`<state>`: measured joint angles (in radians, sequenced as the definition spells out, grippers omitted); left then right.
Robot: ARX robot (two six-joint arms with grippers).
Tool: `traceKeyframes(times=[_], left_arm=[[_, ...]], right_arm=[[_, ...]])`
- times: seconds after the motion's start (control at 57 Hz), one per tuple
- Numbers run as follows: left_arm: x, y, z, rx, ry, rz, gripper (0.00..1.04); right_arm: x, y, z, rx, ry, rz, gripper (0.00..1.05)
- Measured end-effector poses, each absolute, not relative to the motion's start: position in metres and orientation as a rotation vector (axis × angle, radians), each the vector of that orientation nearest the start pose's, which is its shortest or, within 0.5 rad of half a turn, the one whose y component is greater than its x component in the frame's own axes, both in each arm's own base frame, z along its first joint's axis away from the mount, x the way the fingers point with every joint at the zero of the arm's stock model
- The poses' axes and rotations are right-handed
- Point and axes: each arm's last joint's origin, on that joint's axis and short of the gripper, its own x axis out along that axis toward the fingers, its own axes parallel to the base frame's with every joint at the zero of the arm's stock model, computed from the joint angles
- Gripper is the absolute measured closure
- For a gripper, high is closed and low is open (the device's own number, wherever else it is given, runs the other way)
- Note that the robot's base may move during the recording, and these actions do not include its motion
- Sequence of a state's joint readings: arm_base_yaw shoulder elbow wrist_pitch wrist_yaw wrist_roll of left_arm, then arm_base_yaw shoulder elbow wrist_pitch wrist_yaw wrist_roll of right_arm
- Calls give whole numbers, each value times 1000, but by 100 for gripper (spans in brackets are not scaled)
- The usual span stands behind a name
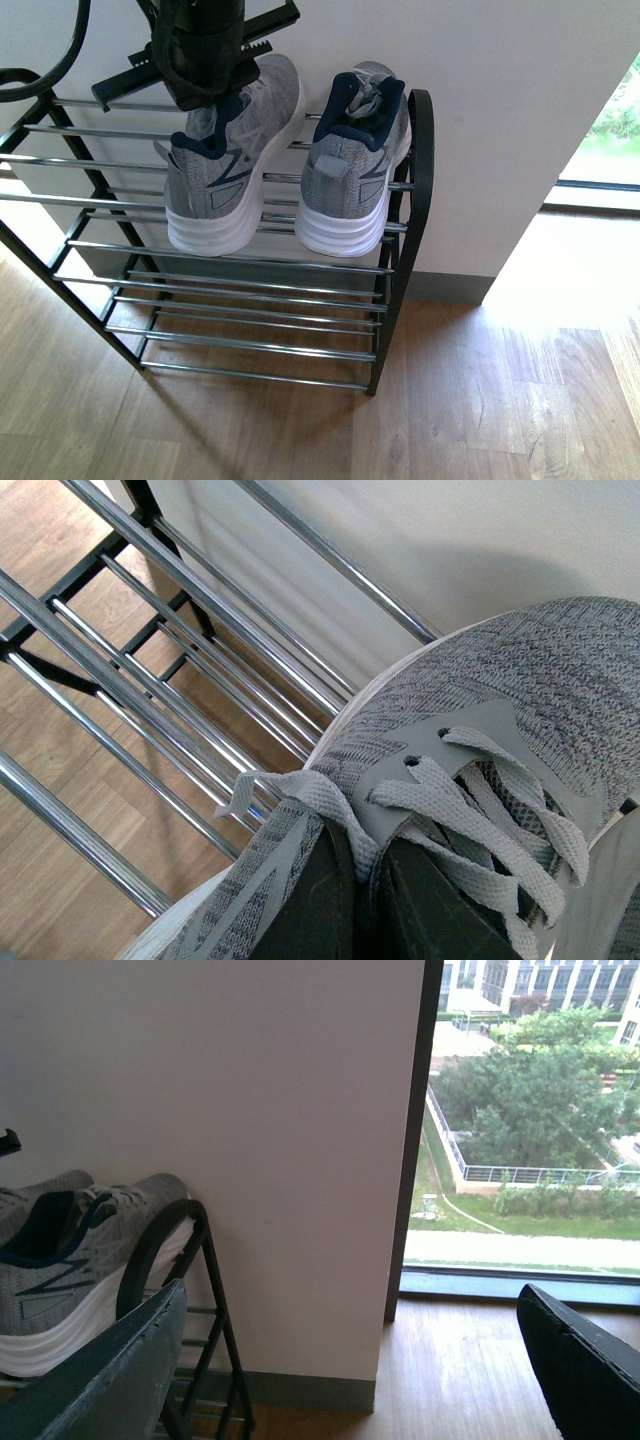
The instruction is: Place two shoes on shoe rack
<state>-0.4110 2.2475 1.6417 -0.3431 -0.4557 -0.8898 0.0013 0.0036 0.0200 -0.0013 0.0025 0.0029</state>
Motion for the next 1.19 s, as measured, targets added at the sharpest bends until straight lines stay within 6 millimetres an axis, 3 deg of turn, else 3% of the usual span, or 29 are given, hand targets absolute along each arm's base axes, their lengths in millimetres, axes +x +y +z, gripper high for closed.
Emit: traceKeyframes(times=[0.246,0.386,0.509,0.719,0.789,0.842,0.912,1.018,1.193], left_arm=[[442,-182,145,-408,750,365,102],[439,-190,147,-421,722,324,81],[425,-196,159,-433,699,294,61],[367,-204,224,-419,529,251,27],[328,-201,257,-361,370,209,13],[307,-187,270,-354,199,31,25],[285,-154,263,-215,22,-35,41],[269,-121,242,-124,-14,-8,55],[239,-84,216,-35,9,-7,82]], right_arm=[[97,0,170,3,-15,-1,9],[97,0,170,3,-15,-1,9],[97,0,170,3,-15,-1,9],[97,0,170,3,-15,-1,9],[97,0,170,3,-15,-1,9],[97,0,170,3,-15,-1,9],[97,0,170,3,-15,-2,9],[97,0,170,3,-15,-1,9],[97,0,170,3,-15,-1,9]])
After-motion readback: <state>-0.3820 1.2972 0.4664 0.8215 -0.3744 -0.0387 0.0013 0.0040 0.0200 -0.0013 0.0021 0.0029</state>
